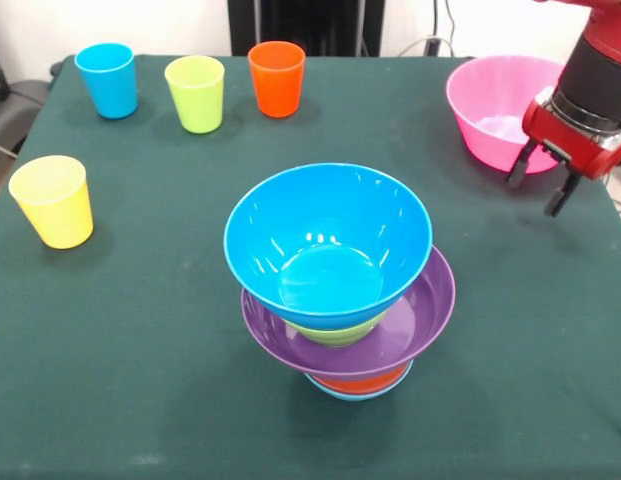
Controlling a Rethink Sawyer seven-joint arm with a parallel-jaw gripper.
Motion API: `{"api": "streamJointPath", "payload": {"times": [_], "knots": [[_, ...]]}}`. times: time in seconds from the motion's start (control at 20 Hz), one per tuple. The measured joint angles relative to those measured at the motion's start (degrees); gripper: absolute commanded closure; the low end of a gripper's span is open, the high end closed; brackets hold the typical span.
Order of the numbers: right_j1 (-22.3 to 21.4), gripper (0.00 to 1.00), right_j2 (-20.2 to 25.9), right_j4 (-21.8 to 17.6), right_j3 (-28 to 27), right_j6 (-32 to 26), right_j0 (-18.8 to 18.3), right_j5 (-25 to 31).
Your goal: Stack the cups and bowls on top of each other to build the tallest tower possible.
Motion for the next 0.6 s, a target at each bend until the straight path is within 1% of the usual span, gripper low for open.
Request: {"api": "streamJointPath", "payload": {"times": [0.15, 0.3, 0.5, 0.6], "knots": [[-0.3, 0.0, -0.5, 0.2, 0.0, 0.0, 0.3, 0.4], [-1.1, 0.0, -0.8, 0.2, 0.0, 0.0, 0.8, 2.2], [-3.7, 0.0, -0.9, 0.2, 0.0, 0.0, 1.2, 6.4], [-5.7, 0.0, -0.9, 0.2, 0.0, 0.0, 1.3, 9.0]]}}
